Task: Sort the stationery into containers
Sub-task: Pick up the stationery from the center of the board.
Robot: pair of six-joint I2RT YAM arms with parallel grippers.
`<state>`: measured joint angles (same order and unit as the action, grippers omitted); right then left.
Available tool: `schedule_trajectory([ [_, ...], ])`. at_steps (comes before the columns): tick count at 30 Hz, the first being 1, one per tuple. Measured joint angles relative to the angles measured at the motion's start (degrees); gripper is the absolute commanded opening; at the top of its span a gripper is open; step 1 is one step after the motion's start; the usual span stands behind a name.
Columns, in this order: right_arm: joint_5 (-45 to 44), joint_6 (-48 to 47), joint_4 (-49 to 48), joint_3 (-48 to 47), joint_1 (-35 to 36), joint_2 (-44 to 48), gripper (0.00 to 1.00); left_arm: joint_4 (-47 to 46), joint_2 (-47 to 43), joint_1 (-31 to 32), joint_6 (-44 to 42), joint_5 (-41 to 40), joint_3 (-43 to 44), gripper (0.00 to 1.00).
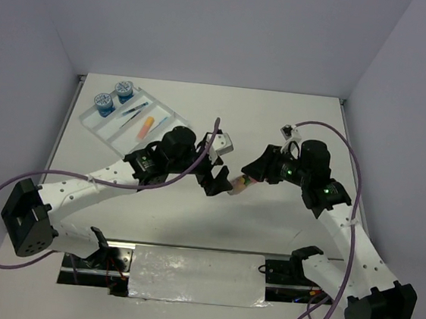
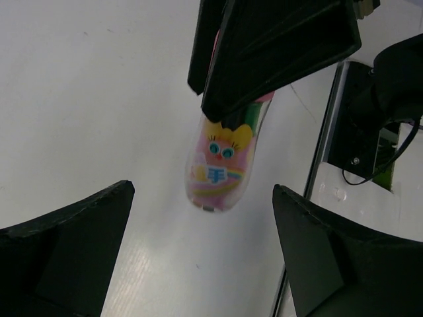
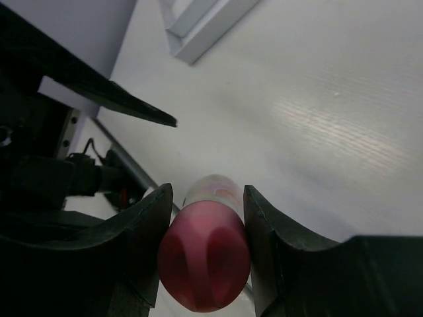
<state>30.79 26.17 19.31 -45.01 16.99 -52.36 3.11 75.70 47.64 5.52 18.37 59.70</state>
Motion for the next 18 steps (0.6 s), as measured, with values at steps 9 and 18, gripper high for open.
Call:
schedule_trajectory([
  [9, 10.3, 4.9, -5.6, 0.6, 0.2, 2.4, 0.0, -1.2, 3.8, 3.1, -1.3, 4.7, 1.3, 0.98],
  [18, 9.7, 5.7, -8.1, 1.3, 1.0, 2.5, 0.61, -1.5, 8.6, 4.2, -0.8, 4.1, 2.6, 0.0],
])
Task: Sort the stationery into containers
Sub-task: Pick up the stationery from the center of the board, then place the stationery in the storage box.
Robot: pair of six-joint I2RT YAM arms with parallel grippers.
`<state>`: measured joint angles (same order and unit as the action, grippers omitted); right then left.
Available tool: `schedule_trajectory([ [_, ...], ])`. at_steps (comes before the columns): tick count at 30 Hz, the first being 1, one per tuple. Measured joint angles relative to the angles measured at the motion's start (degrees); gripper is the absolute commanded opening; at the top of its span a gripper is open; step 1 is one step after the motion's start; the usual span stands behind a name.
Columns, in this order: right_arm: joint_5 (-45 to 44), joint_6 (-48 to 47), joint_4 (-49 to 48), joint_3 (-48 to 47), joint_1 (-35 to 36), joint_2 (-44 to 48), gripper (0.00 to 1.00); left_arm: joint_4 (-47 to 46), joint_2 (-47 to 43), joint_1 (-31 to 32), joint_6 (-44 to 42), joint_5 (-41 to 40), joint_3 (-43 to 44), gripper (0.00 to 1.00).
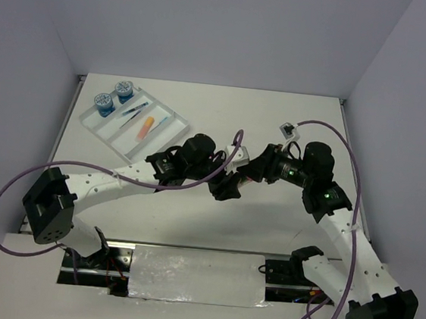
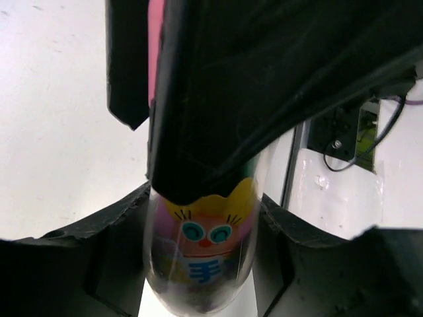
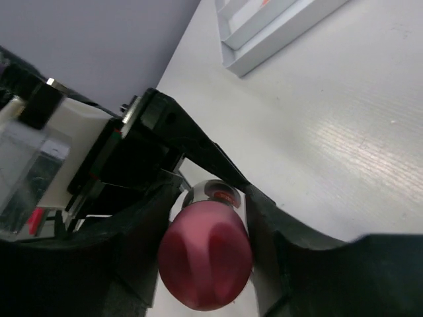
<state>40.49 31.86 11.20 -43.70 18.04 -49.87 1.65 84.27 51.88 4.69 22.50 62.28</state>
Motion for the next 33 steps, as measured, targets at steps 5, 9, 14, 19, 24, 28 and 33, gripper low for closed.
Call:
schedule_trajectory([
  [5, -2.5, 0.7, -1.9, 2.5, -1.9, 0.3, 0.85, 1.5, 0.7, 0.0, -0.7, -6.3, 2.3, 0.0],
  [9, -4.9, 1.6, -2.4, 4.6, -9.1, -0.1, 0.86, 3.4, 0.7, -1.9, -4.5, -13.0, 2.6, 0.0],
  [14, -10.1, 1.6, -2.3, 9.1, -18.9, 0.2, 0.86, 5.6, 3.4, -10.3, -10.8, -25.3, 3.4, 0.0],
  [19, -11.5, -1.5, 0.4, 10.4, -20.0, 2.2, 0.86, 6.9, 10.4, -23.3, -16.9, -27.4, 6.6, 0.0],
  [24, -10.6, -4.0, 1.2, 10.4, -20.0, 6.0, 0.86, 7.5, 12.2, -35.7, -19.5, -26.1, 6.6, 0.0],
  [28, -8.2, -4.7, 0.7, 10.9, -20.0, 6.1, 0.86, 7.3, 12.3, -41.0, -19.2, -23.1, 6.6, 0.04],
  [33, -6.4, -4.7, 0.4, 12.1, -20.0, 5.5, 0.86, 6.8, 12.4, -40.9, -19.2, -18.9, 5.1, 0.05],
])
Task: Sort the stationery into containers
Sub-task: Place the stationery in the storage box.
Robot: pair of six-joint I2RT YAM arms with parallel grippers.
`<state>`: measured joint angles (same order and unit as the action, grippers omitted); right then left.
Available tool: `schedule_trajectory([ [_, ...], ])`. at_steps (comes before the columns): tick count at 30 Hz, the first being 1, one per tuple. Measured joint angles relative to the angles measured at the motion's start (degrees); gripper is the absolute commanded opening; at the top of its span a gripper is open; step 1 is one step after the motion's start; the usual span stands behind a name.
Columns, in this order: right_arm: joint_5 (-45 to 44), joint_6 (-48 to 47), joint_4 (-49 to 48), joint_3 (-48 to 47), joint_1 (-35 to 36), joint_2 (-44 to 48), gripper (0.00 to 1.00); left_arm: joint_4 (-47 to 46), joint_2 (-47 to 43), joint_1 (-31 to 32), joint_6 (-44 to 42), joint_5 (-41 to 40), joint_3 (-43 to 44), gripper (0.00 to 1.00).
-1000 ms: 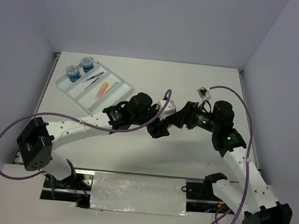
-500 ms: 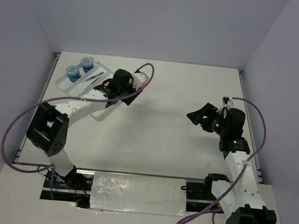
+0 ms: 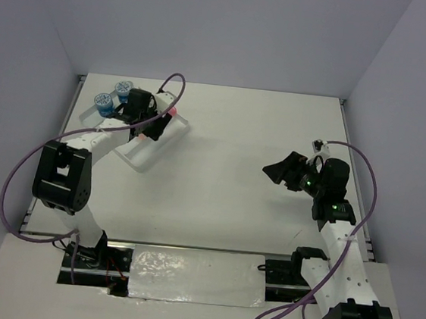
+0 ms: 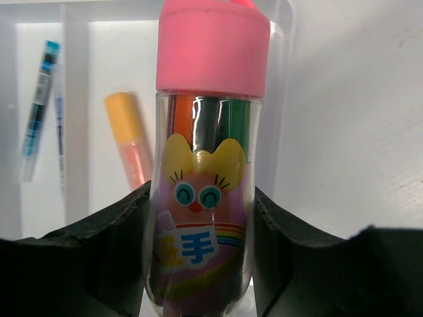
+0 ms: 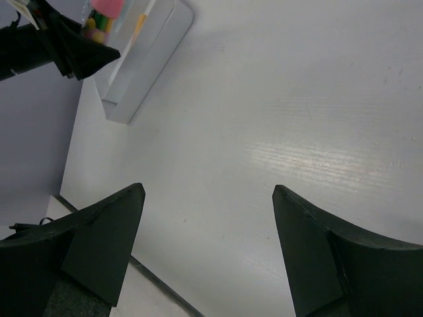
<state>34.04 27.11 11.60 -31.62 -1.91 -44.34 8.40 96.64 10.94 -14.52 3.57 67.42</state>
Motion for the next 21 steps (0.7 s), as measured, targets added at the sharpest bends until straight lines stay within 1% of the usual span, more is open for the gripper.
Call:
schedule_trajectory([
  [1, 0.2, 0.0, 0.0, 0.0, 0.0, 0.0, 0.86, 0.0, 0.2, 0.1, 0.0, 0.5, -0.5, 0.08],
  [3, 0.5, -0.1, 0.0, 0.1, 0.0, 0.0, 0.86, 0.0, 1.2, 0.4, 0.0, 1.3, -0.9, 0.08],
  [6, 0.7, -0.2, 0.0, 0.1, 0.0, 0.1, 0.86, 0.2, 3.8, 0.6, 0.2, 1.6, -1.1, 0.15],
  [7, 0.7, -0.3, 0.0, 0.1, 0.0, 0.2, 0.86, 0.1, 4.6, 0.6, 0.3, 1.5, -1.1, 0.23],
  [10, 0.7, -0.6, 0.0, 0.1, 0.0, 0.3, 0.86, 0.4, 6.0, 0.6, 1.2, 1.0, -1.3, 0.41],
  [11, 0.7, -0.7, 0.0, 0.1, 0.0, 0.3, 0.86, 0.5, 6.0, 0.6, 1.3, 0.8, -1.5, 0.42],
  [12, 0.7, -0.8, 0.0, 0.1, 0.0, 0.3, 0.86, 0.4, 6.0, 0.5, 1.4, 0.7, -1.5, 0.48],
  [14, 0.7, -0.8, 0.0, 0.1, 0.0, 0.2, 0.86, 0.0, 6.0, 0.6, 1.4, 0.6, -1.5, 0.57],
  [15, 0.7, -0.9, 0.0, 0.1, 0.0, 0.2, 0.86, 0.0, 6.0, 0.6, 1.4, 0.6, -1.5, 0.7],
  [16, 0.7, -0.9, 0.0, 0.1, 0.0, 0.1, 0.86, 0.0, 6.0, 0.6, 1.4, 0.6, -1.5, 0.78],
  [17, 0.7, -0.9, 0.0, 0.1, 0.0, 0.0, 0.86, -0.2, 6.0, 0.6, 1.3, 0.3, -1.5, 0.92],
  [18, 0.7, -1.0, 0.0, 0.1, 0.0, 0.0, 0.86, -0.5, 6.0, 0.6, 1.4, 0.3, -1.5, 0.99],
  [21, 0.7, -1.0, -0.1, 0.1, 0.0, -0.1, 0.86, -1.7, 4.8, 0.6, 1.7, -0.6, -1.2, 0.99],
])
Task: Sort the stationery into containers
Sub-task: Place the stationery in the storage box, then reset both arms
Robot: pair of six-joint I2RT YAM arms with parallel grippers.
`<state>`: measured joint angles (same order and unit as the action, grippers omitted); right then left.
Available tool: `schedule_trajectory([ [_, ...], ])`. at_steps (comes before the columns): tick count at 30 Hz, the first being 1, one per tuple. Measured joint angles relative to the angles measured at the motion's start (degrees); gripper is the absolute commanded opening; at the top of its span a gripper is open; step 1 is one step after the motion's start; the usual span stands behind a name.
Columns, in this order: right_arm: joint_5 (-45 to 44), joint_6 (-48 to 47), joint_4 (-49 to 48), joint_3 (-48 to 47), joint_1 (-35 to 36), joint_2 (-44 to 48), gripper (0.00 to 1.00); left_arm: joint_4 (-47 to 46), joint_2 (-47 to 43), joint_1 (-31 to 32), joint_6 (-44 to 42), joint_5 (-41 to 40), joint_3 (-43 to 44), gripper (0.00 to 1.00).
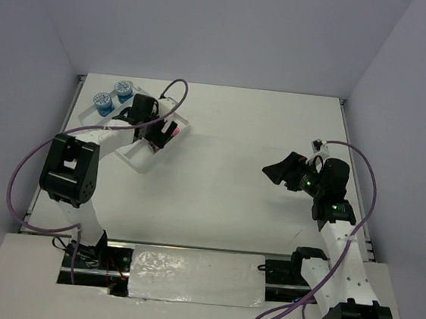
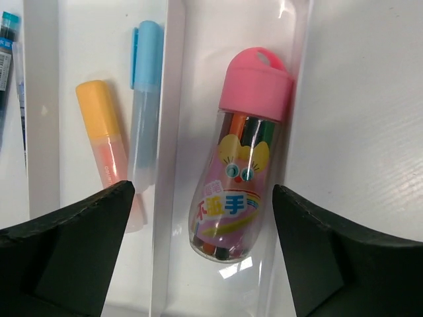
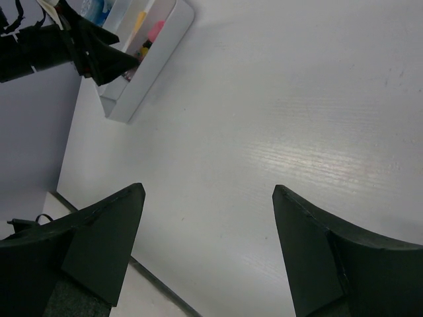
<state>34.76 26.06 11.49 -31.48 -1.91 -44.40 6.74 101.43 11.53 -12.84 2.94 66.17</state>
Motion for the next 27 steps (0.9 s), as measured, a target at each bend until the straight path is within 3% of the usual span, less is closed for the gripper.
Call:
schedule_trajectory([
  [9, 0.0, 0.0, -0.3, 0.0, 0.0, -0.4, 0.86, 2.7, -7.3, 2.6, 1.2, -2.1, 1.4, 0.99],
  [16, -0.9, -0.7, 2.6, -1.2, 1.2, 0.7, 0.86, 11.2, -18.4, 9.4, 5.9, -10.7, 11.0, 0.99],
  [21, -6.6, -2.2, 10.3, -8.8, 8.0, 6.4, 0.86, 15.9, -33.4, 10.3, 15.0, -13.2, 12.7, 0.99],
  [27, -15.4, -4.2, 18.1, -20.0, 16.0, 15.1, 0.96, 18.9, -58.0, 10.0, 25.8, -15.9, 1.4, 0.99],
])
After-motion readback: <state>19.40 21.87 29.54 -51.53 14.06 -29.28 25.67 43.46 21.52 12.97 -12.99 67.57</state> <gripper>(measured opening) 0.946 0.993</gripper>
